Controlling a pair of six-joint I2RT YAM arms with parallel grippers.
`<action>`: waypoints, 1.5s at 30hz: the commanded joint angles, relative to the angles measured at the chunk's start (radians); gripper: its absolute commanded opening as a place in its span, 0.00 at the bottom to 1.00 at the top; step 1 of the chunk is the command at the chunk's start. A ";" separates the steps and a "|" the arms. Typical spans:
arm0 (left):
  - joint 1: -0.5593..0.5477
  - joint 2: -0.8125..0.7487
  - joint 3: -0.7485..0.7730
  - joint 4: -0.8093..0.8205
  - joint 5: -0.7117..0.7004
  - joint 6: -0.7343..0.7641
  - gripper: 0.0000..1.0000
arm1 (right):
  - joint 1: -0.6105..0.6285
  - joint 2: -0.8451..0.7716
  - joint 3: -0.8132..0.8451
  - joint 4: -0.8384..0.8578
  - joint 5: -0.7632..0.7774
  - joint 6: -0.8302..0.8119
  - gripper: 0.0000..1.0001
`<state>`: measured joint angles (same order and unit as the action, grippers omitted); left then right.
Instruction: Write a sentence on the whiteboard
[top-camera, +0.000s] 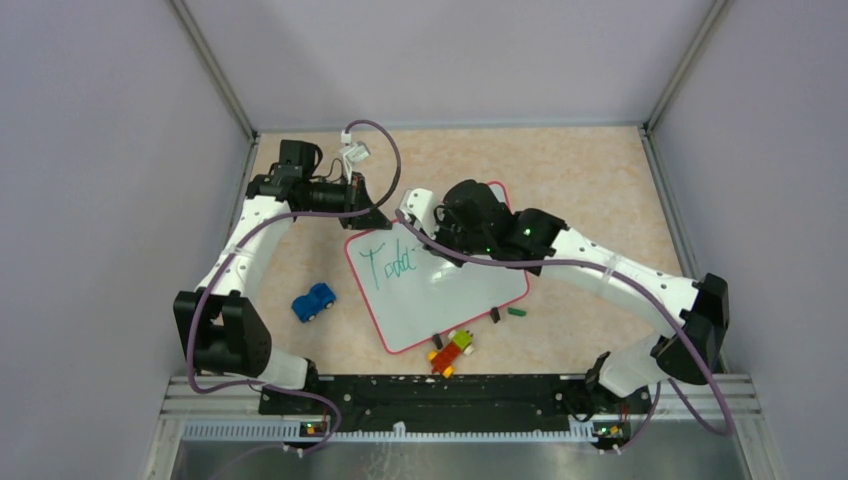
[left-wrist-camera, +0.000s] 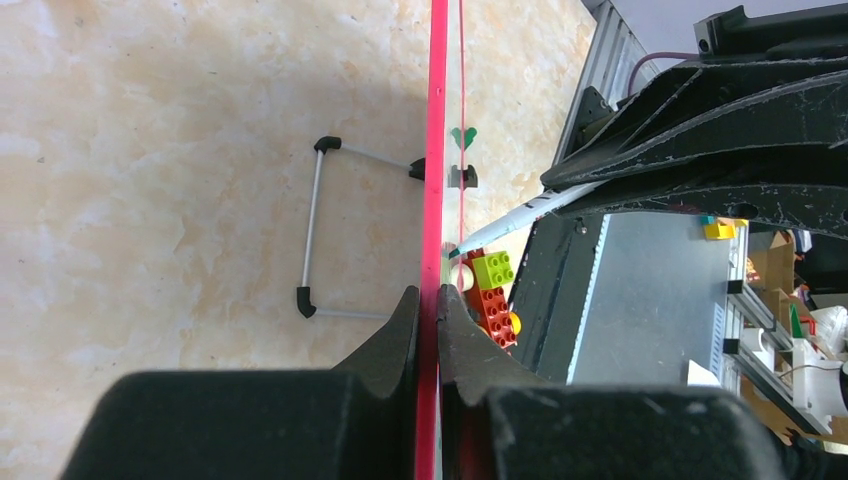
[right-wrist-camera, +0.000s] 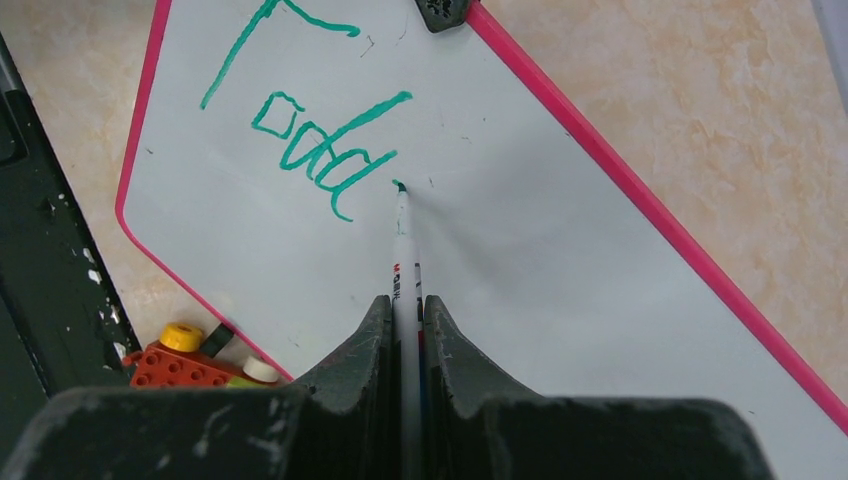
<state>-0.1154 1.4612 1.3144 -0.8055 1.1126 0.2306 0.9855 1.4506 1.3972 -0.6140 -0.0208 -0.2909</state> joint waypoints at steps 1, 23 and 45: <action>-0.010 -0.022 -0.019 -0.029 0.001 -0.008 0.00 | -0.027 -0.018 0.028 0.042 0.050 0.009 0.00; -0.010 -0.025 -0.023 -0.025 -0.004 -0.011 0.00 | -0.056 -0.057 -0.016 0.049 0.039 0.013 0.00; -0.010 -0.026 -0.026 -0.025 -0.007 -0.008 0.00 | -0.062 -0.056 -0.073 0.014 -0.019 0.011 0.00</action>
<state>-0.1135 1.4551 1.3048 -0.7925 1.1072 0.2306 0.9291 1.4040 1.3518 -0.5995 -0.0334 -0.2768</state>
